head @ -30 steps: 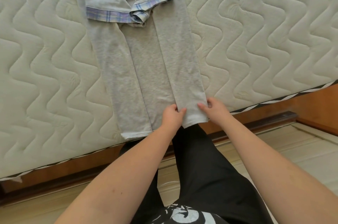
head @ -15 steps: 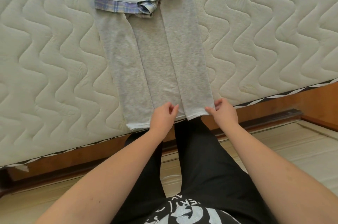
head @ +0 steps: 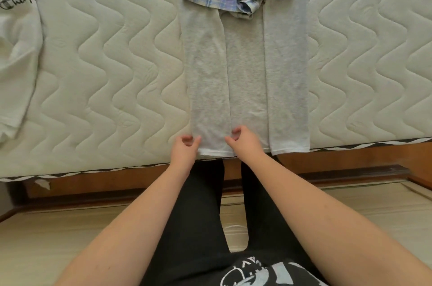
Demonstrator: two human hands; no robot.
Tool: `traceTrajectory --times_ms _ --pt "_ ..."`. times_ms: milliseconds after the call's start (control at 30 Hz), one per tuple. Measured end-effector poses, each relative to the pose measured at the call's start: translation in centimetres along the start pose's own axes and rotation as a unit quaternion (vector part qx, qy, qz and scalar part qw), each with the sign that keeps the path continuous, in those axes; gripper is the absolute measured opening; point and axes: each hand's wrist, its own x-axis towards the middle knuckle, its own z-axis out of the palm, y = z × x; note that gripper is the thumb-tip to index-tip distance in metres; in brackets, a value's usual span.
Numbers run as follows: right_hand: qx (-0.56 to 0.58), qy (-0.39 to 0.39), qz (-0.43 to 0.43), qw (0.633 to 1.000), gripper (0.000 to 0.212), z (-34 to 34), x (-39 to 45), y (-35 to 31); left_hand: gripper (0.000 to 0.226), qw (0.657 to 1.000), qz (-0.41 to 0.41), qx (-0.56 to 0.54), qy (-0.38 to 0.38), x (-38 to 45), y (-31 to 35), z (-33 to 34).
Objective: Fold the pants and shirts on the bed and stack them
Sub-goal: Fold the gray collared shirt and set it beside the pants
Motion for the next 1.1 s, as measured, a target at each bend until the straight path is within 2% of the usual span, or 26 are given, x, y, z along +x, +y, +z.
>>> traceTrajectory --times_ms 100,200,367,467,567,633,700,767,833,867,1000,1100 --pt "-0.032 -0.006 0.011 0.999 0.020 1.8 0.2 0.1 0.025 0.999 0.004 -0.003 -0.041 0.2 -0.9 0.0" --pt "-0.058 0.011 -0.002 0.998 0.016 2.1 -0.3 0.8 0.016 0.997 0.025 0.055 -0.053 0.3 -2.1 -0.3" --pt "-0.054 0.010 0.019 0.998 0.013 0.8 -1.1 2.4 0.016 0.998 0.016 -0.015 -0.051 -0.4 -4.0 -0.2" --pt "-0.085 0.017 0.030 0.996 0.011 0.0 -1.5 2.5 0.018 0.997 0.031 0.057 -0.032 -0.4 -4.5 0.0" --pt "-0.094 0.097 0.009 0.991 0.020 -1.3 -2.3 2.8 0.019 0.992 0.068 0.100 -0.037 -0.3 -4.3 -0.3" --pt "-0.051 0.177 -0.014 0.983 0.019 -2.9 -2.9 3.6 0.022 0.992 0.072 0.091 -0.054 -0.2 -4.1 -0.5" --pt "-0.026 0.269 -0.024 0.962 0.024 -4.8 -3.3 4.8 0.025 0.995 0.042 0.034 -0.082 0.0 -4.0 -0.6" --pt "-0.060 0.339 0.020 0.939 0.045 -7.0 -3.3 6.6 0.024 0.993 0.008 -0.027 -0.110 -0.2 -3.7 -0.7" --pt "-0.061 0.328 0.101 0.937 0.063 -8.9 -3.1 8.0 0.022 0.991 0.002 -0.054 -0.123 -0.5 -3.4 -0.9" --pt "-0.053 0.303 0.129 0.943 0.065 -9.7 -3.0 8.7 0.023 0.991 0.007 -0.057 -0.121 -0.6 -3.2 -0.9" --pt "-0.040 0.214 0.147 0.965 0.045 -11.3 -2.6 9.9 0.036 0.995 0.067 -0.020 -0.077 -1.5 -2.4 -1.4" --pt "-0.006 0.176 0.135 0.975 0.035 -11.6 -2.8 9.8 0.021 0.984 0.150 0.005 -0.092 -2.6 -2.0 -1.6"
